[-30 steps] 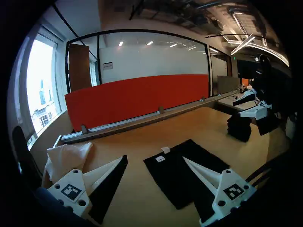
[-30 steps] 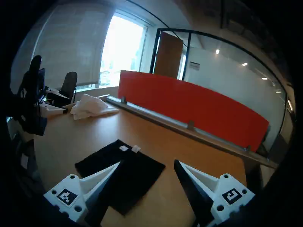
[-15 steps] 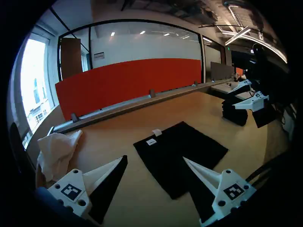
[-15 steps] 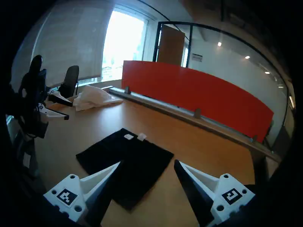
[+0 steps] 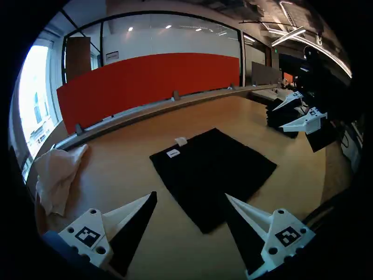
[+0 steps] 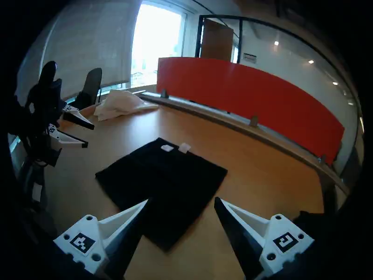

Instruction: Fold towel

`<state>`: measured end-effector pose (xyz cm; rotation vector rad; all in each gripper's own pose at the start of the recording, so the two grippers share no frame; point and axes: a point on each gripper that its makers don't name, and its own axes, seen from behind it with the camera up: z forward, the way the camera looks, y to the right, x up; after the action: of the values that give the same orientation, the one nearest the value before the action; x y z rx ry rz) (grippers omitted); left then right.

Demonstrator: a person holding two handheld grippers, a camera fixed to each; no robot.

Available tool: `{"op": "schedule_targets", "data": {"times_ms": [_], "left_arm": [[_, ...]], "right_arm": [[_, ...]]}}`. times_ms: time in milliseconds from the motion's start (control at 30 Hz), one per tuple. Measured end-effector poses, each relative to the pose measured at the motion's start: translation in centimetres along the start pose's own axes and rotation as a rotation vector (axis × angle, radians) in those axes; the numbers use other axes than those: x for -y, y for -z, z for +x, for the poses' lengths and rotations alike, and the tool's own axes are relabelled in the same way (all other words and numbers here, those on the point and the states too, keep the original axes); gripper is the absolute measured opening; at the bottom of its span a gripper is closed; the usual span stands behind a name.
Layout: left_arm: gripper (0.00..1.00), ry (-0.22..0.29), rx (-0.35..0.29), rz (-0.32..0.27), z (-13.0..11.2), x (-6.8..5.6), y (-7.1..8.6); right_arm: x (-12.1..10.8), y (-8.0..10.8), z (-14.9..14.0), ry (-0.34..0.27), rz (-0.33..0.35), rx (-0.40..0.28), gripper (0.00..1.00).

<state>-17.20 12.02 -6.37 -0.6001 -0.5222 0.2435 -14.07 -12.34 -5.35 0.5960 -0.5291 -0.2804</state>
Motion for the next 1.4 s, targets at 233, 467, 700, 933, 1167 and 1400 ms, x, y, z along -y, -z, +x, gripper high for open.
{"op": "schedule_targets", "data": {"times_ms": [233, 467, 700, 933, 1167, 1400], "left_arm": [[0.97, -0.001, 0.048, -0.029, -2.2, -0.7, -1.2], [0.97, -0.004, 0.083, -0.05, -3.8, -1.1, -2.1], [0.97, -0.021, 0.123, -0.073, -5.4, -1.5, -3.0], [0.97, -0.034, 0.168, -0.093, -7.1, -1.9, -4.0], [0.97, -0.033, 0.207, -0.11, -8.6, -2.1, -4.7], [0.97, -0.032, 0.238, -0.135, -9.7, -2.6, -5.0]], "right_arm": [[0.8, -1.2, -2.4, 0.017, 0.015, 0.044, 1.0], [1.6, -2.1, -4.4, 0.016, 0.035, 0.083, 1.0], [2.3, -2.6, -6.7, 0.019, 0.052, 0.128, 1.0], [2.9, -3.0, -8.7, 0.026, 0.065, 0.17, 1.0], [3.4, -3.5, -10.4, 0.033, 0.083, 0.207, 1.0], [3.5, -3.7, -11.8, 0.029, 0.093, 0.238, 1.0]]}}
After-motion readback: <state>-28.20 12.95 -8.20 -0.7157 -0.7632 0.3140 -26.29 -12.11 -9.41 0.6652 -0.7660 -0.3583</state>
